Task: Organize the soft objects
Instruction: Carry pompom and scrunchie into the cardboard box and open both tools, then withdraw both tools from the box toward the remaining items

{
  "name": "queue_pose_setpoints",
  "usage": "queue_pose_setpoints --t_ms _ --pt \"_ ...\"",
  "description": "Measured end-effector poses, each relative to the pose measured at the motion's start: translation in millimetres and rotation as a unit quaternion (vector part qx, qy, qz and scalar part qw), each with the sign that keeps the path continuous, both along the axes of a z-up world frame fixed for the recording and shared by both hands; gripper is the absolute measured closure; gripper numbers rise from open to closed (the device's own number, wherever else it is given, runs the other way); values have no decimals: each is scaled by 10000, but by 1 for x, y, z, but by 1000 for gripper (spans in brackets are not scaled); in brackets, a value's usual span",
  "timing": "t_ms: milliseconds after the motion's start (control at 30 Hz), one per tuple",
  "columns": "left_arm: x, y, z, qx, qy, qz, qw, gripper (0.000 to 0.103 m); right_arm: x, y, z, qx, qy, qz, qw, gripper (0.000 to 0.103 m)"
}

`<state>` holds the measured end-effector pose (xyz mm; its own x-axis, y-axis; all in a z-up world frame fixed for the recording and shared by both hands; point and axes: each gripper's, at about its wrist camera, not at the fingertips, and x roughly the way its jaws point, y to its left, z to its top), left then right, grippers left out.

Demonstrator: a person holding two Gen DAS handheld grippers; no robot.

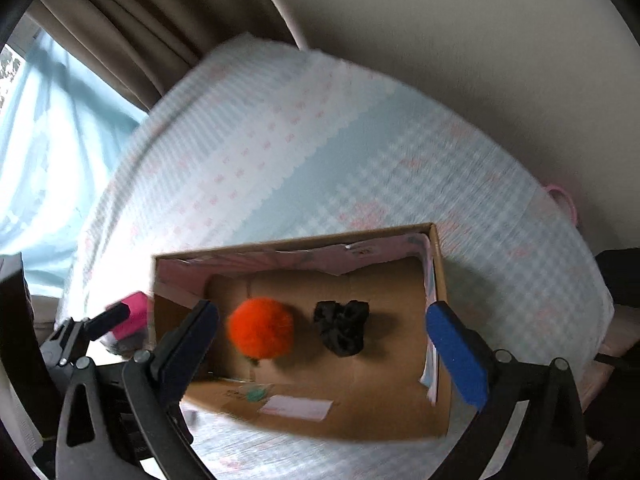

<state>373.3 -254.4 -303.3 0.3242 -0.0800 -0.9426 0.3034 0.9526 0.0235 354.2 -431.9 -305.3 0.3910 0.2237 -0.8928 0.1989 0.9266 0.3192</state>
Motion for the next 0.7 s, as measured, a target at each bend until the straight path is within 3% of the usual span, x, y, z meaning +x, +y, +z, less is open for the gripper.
queue_pose_setpoints --t_ms 233,433,567,700 --pt "-47 34 92 -223 -746 194 9968 0 -42 27 83 -399 -565 189 9974 0" --pt "-107 81 160 -417 -1396 463 9883 0 -96 63 147 -971 -1108 231 9888 0" --pt "-146 117 193 -406 -1798 576 9812 0 -142 95 181 -1350 -1617 317 9771 0" --pt "-188 155 217 -434 -2165 657 9731 0 -184 121 198 -1431 -1886 247 9713 0"
